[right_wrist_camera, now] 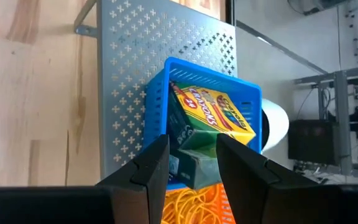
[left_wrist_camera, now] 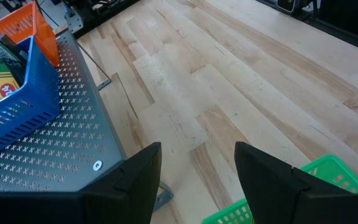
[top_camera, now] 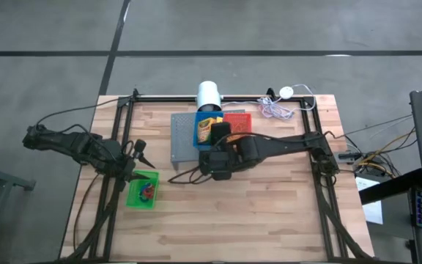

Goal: Pick & Place Office Desk Supplies
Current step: Adjust the orange bin on the shelf

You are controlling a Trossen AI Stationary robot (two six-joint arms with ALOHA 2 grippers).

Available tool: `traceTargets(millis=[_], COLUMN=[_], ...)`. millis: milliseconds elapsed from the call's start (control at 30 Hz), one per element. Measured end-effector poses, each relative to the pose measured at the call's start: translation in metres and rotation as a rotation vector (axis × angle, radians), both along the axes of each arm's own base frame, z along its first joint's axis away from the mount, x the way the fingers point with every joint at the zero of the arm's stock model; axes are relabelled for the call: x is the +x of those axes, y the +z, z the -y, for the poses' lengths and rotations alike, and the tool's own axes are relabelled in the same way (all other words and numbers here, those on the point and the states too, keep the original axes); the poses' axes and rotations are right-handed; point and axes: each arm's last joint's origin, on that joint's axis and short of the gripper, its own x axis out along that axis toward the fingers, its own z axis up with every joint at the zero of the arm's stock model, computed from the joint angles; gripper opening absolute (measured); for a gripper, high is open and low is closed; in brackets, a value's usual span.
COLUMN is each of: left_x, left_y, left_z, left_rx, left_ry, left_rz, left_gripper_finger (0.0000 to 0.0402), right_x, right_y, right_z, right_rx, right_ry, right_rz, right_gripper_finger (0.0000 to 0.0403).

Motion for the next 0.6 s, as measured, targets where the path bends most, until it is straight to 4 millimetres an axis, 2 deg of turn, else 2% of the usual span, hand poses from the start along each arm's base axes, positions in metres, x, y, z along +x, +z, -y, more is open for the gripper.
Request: traceTargets(millis=[267,600], left_x=[0.000,0.000], left_y=[0.000,0.000], left_z=[0.000,0.000], left_rx=[0.000,0.000], left_ry=[0.000,0.000], left_rz=[0.000,0.000], left_gripper_finger=[0.0209,0.0209], right_x=[0.002,-0.028], right_y=[-0.009,-0.004], right_z=[0.010,-0.001], right_rx=[0.054,0.096], right_ry=[-0.068,-0.221], right_rz=[0.003,-0.062], right_gripper_finger=[0.0132,0.0132])
